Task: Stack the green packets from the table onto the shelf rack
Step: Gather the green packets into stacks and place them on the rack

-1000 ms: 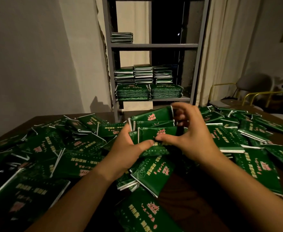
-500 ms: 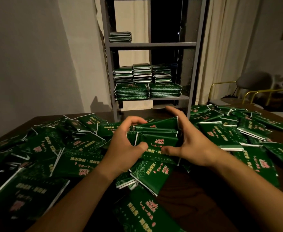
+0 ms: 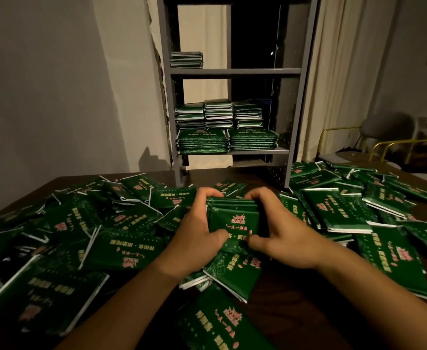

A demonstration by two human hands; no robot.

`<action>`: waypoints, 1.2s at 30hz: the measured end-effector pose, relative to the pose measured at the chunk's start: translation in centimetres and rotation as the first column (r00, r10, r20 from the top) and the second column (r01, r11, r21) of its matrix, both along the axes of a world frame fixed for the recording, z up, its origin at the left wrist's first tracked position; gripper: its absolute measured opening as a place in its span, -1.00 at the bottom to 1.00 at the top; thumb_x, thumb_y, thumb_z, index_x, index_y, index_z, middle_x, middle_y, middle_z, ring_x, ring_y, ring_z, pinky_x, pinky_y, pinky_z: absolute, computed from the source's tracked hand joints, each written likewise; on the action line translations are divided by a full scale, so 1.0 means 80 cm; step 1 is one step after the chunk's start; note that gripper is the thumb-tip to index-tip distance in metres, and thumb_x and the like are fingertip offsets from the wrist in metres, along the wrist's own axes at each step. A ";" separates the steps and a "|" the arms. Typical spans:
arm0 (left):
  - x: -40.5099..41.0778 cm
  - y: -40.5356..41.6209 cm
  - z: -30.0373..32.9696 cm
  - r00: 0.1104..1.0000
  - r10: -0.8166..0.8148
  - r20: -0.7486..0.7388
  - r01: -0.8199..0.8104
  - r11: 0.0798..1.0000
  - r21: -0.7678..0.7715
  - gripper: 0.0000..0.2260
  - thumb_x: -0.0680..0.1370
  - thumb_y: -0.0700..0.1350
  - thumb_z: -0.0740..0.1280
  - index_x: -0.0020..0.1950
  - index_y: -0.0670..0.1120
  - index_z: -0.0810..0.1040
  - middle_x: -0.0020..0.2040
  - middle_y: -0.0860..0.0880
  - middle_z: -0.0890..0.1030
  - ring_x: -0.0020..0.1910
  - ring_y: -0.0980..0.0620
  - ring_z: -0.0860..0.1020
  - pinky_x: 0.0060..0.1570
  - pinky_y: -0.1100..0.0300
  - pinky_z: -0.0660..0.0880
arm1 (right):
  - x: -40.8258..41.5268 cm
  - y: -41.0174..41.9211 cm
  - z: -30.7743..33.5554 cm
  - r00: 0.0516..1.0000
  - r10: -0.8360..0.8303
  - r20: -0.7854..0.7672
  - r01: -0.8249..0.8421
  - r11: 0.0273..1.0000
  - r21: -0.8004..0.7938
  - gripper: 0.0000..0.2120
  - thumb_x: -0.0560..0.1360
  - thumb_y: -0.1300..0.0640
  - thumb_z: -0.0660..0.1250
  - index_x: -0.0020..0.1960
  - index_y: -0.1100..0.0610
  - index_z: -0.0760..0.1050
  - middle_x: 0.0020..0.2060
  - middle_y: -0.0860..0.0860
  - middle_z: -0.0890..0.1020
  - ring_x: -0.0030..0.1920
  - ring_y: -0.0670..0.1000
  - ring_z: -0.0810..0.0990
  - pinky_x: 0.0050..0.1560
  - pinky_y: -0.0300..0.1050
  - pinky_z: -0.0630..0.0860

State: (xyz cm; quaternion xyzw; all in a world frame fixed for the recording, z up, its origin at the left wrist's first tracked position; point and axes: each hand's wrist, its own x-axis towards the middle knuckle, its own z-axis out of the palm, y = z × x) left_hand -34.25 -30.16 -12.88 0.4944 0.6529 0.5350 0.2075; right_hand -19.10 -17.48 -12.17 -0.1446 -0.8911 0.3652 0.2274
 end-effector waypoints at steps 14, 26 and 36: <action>-0.002 0.012 0.035 0.930 0.131 0.343 -0.160 0.986 0.057 -0.68 0.46 -0.30 0.41 0.13 0.02 0.59 -0.03 -0.02 0.72 0.03 -0.06 0.68 0.04 0.06 0.58 | 0.003 0.000 0.039 0.940 -0.198 -0.278 -0.043 0.740 -0.671 -0.72 0.49 0.30 0.41 0.19 0.20 0.54 0.06 0.14 0.71 0.07 0.17 0.70 0.09 0.09 0.61; -0.017 0.047 0.093 0.941 0.189 0.280 -0.217 0.974 0.070 0.06 0.13 0.59 0.34 0.53 0.10 0.32 0.48 -0.01 0.45 0.43 -0.09 0.45 0.39 -0.19 0.40 | -0.014 0.011 0.110 0.899 -0.357 -0.252 0.138 0.778 -0.613 -0.47 0.28 -0.03 0.59 0.15 0.08 0.48 0.07 0.16 0.64 0.00 0.10 0.70 0.05 0.11 0.65; -0.062 0.065 0.141 0.830 0.220 0.513 -0.273 0.962 0.030 -0.41 0.56 0.03 0.43 0.53 -0.05 0.31 0.45 -0.17 0.43 0.27 -0.24 0.55 -0.26 0.10 0.66 | -0.027 0.020 0.119 0.906 -0.190 -0.380 0.402 0.672 0.622 -0.36 0.40 -0.36 0.34 0.34 -0.03 0.34 0.27 -0.10 0.39 0.25 -0.10 0.39 0.27 -0.18 0.37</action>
